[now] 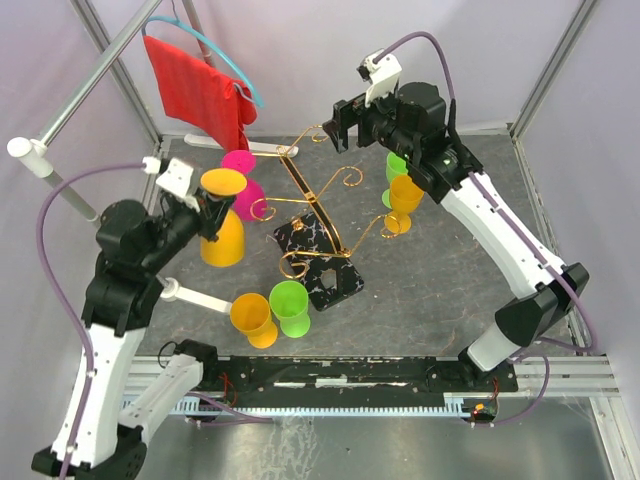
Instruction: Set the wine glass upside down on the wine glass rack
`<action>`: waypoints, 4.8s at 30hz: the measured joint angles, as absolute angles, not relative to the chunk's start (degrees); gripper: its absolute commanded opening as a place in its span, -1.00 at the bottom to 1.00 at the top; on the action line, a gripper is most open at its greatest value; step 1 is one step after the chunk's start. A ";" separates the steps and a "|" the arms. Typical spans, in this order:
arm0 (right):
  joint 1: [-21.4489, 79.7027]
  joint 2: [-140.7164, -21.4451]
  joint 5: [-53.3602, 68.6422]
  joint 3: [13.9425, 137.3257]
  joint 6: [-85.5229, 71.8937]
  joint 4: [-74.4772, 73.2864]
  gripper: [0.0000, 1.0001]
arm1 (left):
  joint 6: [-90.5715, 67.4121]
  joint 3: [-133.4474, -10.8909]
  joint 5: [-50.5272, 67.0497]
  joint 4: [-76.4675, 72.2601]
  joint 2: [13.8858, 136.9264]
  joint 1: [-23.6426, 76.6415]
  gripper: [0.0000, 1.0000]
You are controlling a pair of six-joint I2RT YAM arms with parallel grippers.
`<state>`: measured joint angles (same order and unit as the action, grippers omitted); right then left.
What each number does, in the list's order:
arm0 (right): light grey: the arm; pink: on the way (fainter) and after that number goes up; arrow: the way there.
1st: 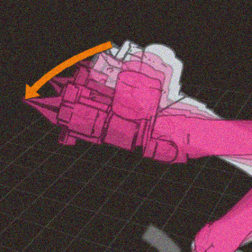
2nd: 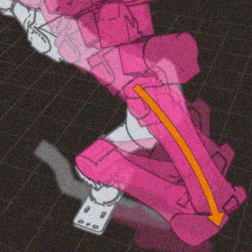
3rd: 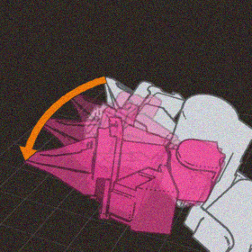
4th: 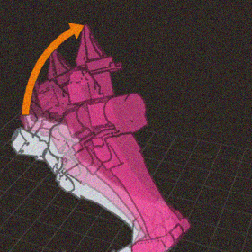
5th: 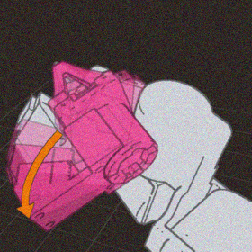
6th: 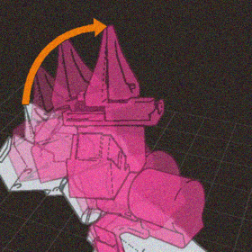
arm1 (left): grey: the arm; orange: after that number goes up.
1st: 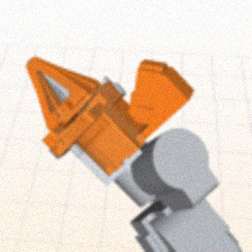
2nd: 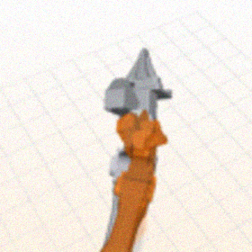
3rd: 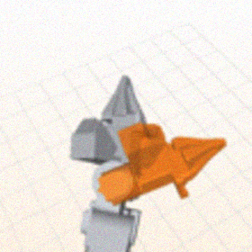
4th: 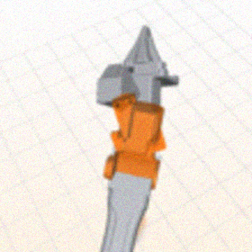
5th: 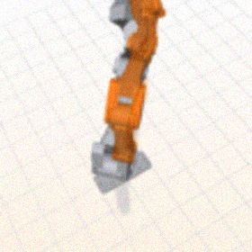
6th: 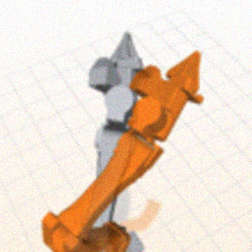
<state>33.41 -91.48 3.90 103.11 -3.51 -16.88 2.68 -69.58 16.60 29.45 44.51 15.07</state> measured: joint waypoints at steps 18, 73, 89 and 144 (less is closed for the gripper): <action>33.76 -92.53 3.90 100.18 -1.89 -16.95 1.00 | -4.10 -31.66 18.57 8.05 21.19 15.07 -0.95; 33.76 -91.68 -0.40 93.08 6.31 -12.34 1.00 | -7.29 -17.61 24.45 -51.20 50.63 21.69 -0.95; 33.76 -91.66 -1.74 92.18 7.84 -11.92 1.00 | -7.16 -19.16 15.81 -56.53 57.60 21.89 -0.95; 33.76 -89.52 1.32 87.37 7.84 -7.73 1.00 | -0.97 -16.64 -9.82 -57.82 53.21 22.00 -0.95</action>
